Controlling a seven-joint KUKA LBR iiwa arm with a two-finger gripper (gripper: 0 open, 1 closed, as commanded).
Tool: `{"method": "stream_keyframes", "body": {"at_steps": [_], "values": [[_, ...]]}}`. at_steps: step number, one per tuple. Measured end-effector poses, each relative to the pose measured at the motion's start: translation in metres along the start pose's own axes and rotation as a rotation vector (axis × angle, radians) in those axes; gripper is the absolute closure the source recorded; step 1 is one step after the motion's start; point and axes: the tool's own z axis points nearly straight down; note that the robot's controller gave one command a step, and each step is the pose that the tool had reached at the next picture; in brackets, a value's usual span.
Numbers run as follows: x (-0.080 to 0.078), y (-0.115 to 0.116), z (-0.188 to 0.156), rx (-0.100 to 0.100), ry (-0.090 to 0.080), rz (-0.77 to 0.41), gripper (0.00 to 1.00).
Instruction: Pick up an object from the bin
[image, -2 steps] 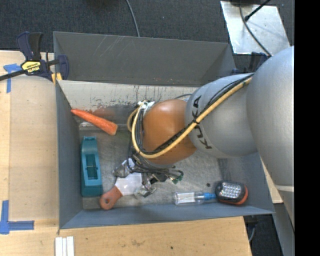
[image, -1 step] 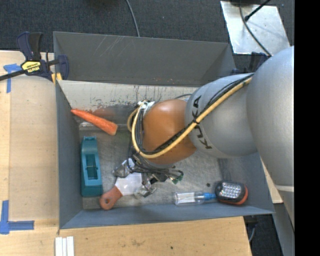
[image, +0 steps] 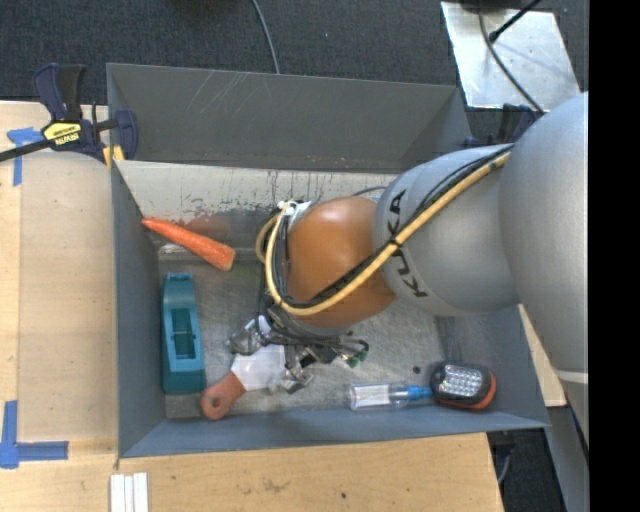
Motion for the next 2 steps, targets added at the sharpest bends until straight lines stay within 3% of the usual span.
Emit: {"method": "stream_keyframes", "body": {"at_steps": [2], "values": [[-0.002,-0.001,-0.033,0.005,-0.012,0.001,1.00]]}}
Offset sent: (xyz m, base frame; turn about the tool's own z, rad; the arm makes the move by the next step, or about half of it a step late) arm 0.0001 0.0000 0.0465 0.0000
